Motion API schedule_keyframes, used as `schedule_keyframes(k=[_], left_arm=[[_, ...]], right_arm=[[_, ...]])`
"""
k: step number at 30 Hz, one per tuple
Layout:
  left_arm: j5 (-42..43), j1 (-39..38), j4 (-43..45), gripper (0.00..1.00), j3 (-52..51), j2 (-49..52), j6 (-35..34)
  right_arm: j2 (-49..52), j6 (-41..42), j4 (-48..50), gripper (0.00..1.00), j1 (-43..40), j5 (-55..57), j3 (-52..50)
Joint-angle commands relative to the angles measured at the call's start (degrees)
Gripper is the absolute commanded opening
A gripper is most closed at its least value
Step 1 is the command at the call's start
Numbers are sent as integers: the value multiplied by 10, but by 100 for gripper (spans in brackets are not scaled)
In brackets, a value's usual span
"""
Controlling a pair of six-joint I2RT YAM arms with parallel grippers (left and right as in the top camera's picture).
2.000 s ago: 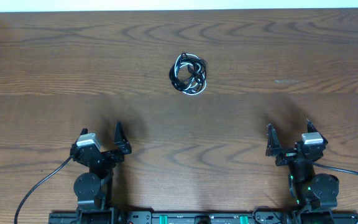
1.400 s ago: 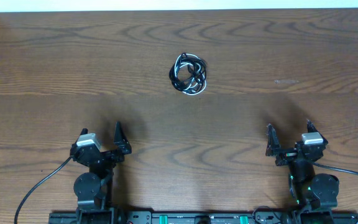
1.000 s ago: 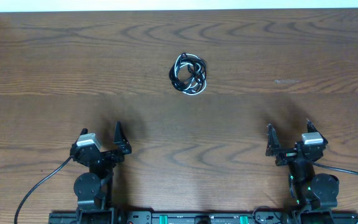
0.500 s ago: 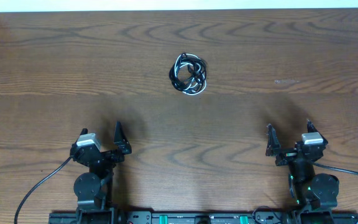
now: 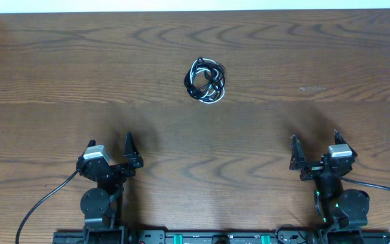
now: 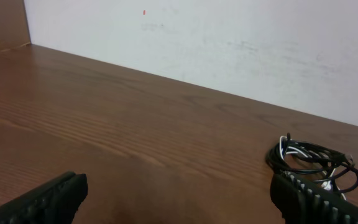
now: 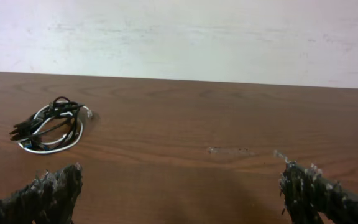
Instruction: Untangle cables
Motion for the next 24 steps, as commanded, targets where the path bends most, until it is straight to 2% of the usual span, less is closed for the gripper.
schedule_keyframes(k=[1,9,14,20,24], left_arm=[[-9,3,-28,99,-6,-3,6],[-3,3,-25,99,-6,-3,6],[63,3,-25,99,12,-1,31],[81,3,-26,99,61,54,39],[111,3,-29,99,113,127,41]], right_arm=[[-3,7,4,99,5,2,-1],[-3,3,35,99,5,-48,-1],[-3,-26,43,99,5,-87,3],[28,-44,40,99,3,-122,46],[94,-58,17,99,3,-128,102]])
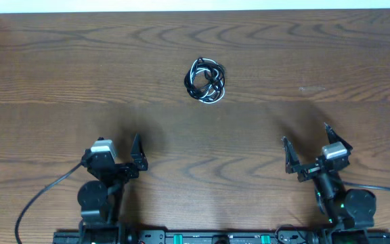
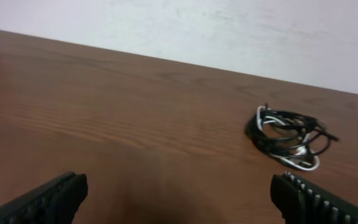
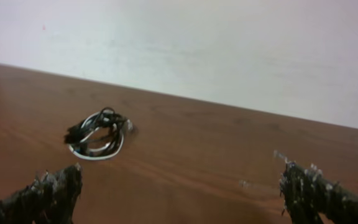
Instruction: Untangle cables
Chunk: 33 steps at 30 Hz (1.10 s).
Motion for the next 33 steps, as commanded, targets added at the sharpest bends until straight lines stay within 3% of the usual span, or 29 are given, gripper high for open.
schedule_keyframes(k=[1,8,14,18,24,27,33], left_arm=[[43,3,-1,99,69,66,12],[98,2,-83,99,223,236,32],[99,-1,-223,99,409,395,37],[96,-33,-335,99,562,523,80],[92,-71,-433,99,723,683,90],[104,-85,-434,99,765,747,90],[218,-97,-362,99,767,819,88]], right_arm=[[62,-33,-21,99,3,-27,69],[231,-59,-99,99,3,-56,211],[402,-63,-205,99,2,-109,363],[525,-85,-313,99,-12,-166,482],[636,-90,-424,99,-22,-193,593],[664,-90,-435,99,-22,-233,612],[674,-74,-443,99,-21,-251,612]])
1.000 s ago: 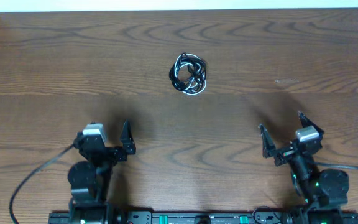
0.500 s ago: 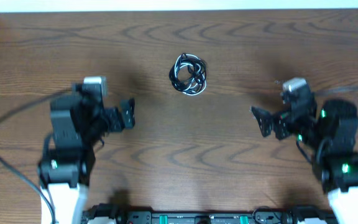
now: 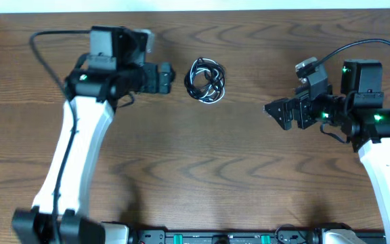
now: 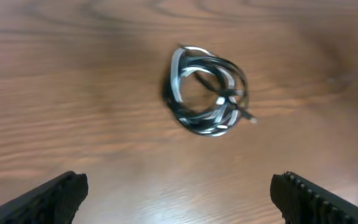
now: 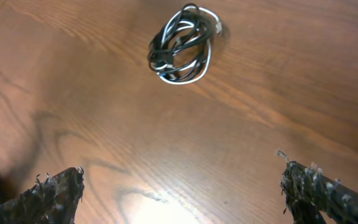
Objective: Untangle cables
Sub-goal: 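Reach the left gripper to the cable bundle and grasp it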
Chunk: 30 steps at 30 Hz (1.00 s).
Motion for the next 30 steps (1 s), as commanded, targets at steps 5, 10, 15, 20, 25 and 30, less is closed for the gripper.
schedule_keyframes(k=[5,10,15,20,25,30], left_arm=[[74,-6,75,98,12,79,-43],[24,-37,120,88,12,154,-75],[-63,-80,140,86,12,194,-118],[-134,-112,170,83,12,228,-196],[-165,-119,170,76,12,258,-292],[-164,-119,162,75,12,281,-361]], right_arm=[[3,5,-11,99,-1,-39,13],[11,5,-11,99,-1,-38,11],[19,5,-9,99,-1,-38,11],[24,5,-9,98,-1,-34,11],[25,5,-9,96,-1,-34,11],[25,5,-10,96,-1,-34,11]])
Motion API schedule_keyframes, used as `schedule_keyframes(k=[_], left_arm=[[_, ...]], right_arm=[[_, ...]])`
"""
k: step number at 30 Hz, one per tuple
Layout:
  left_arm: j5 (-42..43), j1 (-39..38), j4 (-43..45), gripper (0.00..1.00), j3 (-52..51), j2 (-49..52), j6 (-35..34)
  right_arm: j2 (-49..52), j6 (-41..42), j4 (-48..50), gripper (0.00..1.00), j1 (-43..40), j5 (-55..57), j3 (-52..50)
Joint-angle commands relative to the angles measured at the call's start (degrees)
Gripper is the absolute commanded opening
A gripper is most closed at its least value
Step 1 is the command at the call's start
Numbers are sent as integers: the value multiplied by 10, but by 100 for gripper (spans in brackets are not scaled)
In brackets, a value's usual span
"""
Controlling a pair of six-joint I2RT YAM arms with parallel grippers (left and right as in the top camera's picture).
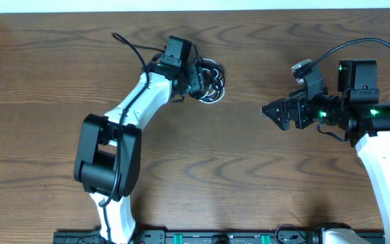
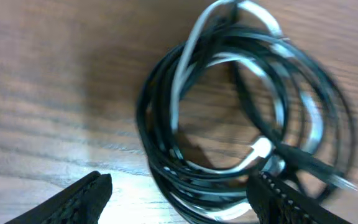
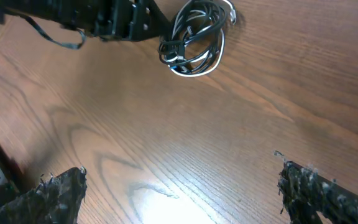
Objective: Untangle cables
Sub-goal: 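Reach the left gripper to the cable bundle and grasp it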
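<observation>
A small tangled coil of black and white cables [image 1: 210, 80] lies on the far middle of the wooden table [image 1: 195, 169]. My left gripper [image 1: 195, 77] is down at the coil's left side. In the left wrist view the coil [image 2: 241, 118] fills the frame, and the left gripper [image 2: 179, 191] is open with one finger on either side of the coil's near loops. My right gripper [image 1: 277, 112] hangs open above bare wood to the right of the coil, nothing between its fingers. The right wrist view shows the coil [image 3: 196, 38] far ahead with the left arm [image 3: 98, 18] beside it.
A pale wall edge [image 1: 195, 5] runs along the table's far side. The left arm's black cable [image 1: 135, 49] loops above the table left of the coil. The arm bases [image 1: 202, 237] sit at the near edge.
My left gripper has moved right and down from beside the coil onto it, its fingers now straddling the near loops. The right gripper has barely moved. The coil lies where it was.
Both grippers first rested open low at the table's near edge, facing the coil. Then both arms were raised and extended, the left one left of the coil, the right one to its right. Now the left gripper is at the coil, open around it.
</observation>
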Motion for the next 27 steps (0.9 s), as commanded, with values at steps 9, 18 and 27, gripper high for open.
schedule_keyframes(k=[9,18,27], left_arm=[[31,2,-14,71,8,50,-134],[30,2,-9,47,2,56,-146],[-18,1,-9,28,-10,57,-150]], right_arm=[[3,2,-6,96,-1,9,10],[3,2,-7,96,-1,9,10],[3,2,-7,96,-1,9,10]])
